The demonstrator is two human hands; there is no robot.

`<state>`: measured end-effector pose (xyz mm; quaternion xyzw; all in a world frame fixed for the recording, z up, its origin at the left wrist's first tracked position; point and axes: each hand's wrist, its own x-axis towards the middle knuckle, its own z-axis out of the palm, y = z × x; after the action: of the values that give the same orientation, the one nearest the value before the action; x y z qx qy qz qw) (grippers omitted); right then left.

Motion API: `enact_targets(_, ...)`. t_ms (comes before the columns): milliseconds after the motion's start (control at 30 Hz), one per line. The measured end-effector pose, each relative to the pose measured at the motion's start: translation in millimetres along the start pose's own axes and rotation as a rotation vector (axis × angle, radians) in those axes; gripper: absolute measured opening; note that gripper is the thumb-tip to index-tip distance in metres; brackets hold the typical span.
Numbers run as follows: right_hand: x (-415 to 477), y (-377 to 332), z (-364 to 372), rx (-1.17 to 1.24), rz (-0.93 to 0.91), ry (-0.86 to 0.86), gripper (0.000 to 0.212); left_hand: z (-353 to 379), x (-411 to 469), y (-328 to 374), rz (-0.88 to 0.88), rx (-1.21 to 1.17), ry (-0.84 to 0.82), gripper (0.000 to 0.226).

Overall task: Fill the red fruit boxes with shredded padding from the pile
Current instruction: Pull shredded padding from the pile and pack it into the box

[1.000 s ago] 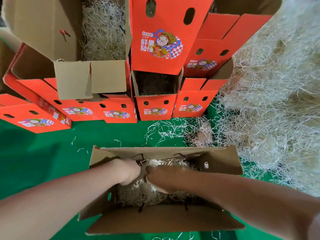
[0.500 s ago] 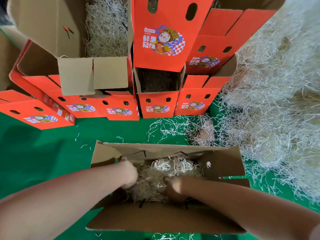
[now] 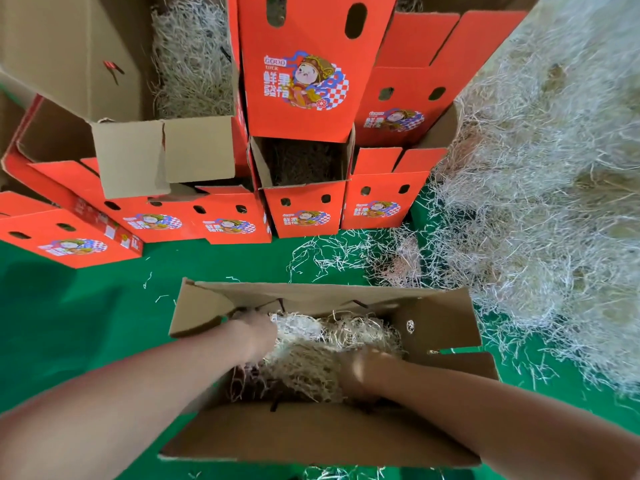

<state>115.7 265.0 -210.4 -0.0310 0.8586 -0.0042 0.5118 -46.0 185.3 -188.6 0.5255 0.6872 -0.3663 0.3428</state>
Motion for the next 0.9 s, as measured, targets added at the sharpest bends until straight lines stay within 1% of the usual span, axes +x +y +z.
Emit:
enact_targets(67,0,2,-6,-0.022,-0.040,0.009,0.047,-2,-6,-3,-0.049,0.352,-0.052,0.033)
enact_targets(100,-2,2,-10,-0.036,-0.061,0.009,0.043,-2,-9,-2,-0.059,0.447,-0.077,0.034)
enact_targets(167,-5,2,-17,-0.062,-0.089,-0.002,0.037,-3,-7,2,-0.059,0.499,-0.108,0.038)
enact_targets(233,-7,1,-20,-0.043,-0.105,0.017,0.030,-6,-11,9,-0.006,0.499,-0.086,0.034)
enact_targets(267,-9,0,-22,0.002,-0.101,0.059,0.027,-9,-16,14,0.040,0.479,-0.026,0.030)
enact_targets(333,-13,0,-29,0.127,-0.086,0.204,0.022,-13,-24,21,0.146,0.389,0.109,0.024)
enact_targets(367,-13,0,-32,0.158,-0.087,0.284,0.018,-15,-24,22,0.186,0.335,0.133,0.023)
enact_targets(400,-12,0,-35,0.164,-0.087,0.337,0.015,-15,-22,22,0.214,0.294,0.123,0.023)
enact_targets(467,-6,0,-41,0.195,-0.089,0.380,0.011,-10,-15,20,0.195,0.281,0.015,0.028)
enact_targets(500,-2,0,-42,0.235,-0.078,0.389,0.014,-4,-11,19,0.149,0.293,-0.049,0.036)
enact_targets(567,6,2,-43,0.290,-0.025,0.336,0.035,11,-8,15,0.063,0.337,-0.162,0.057)
enact_targets(600,8,3,-43,0.287,0.003,0.277,0.046,15,-8,13,0.045,0.367,-0.220,0.058)
enact_targets(633,10,3,-43,0.277,0.025,0.221,0.053,19,-8,10,0.047,0.366,-0.249,0.055)
enact_targets(700,9,2,-43,0.290,0.039,0.164,0.059,24,-6,6,0.047,0.292,-0.248,0.049)
enact_targets(767,5,0,-44,0.277,0.045,0.177,0.058,22,-6,6,0.014,0.162,-0.204,0.050)
enact_targets(800,3,-2,-47,0.239,0.046,0.210,0.055,20,-5,9,0.012,0.104,-0.155,0.047)
enact_targets(833,0,-4,-49,0.200,0.045,0.258,0.049,17,-5,13,0.016,0.060,-0.094,0.041)
enact_targets(900,-4,-7,-52,0.165,0.069,0.360,0.034,15,-1,17,0.083,0.016,0.073,0.027)
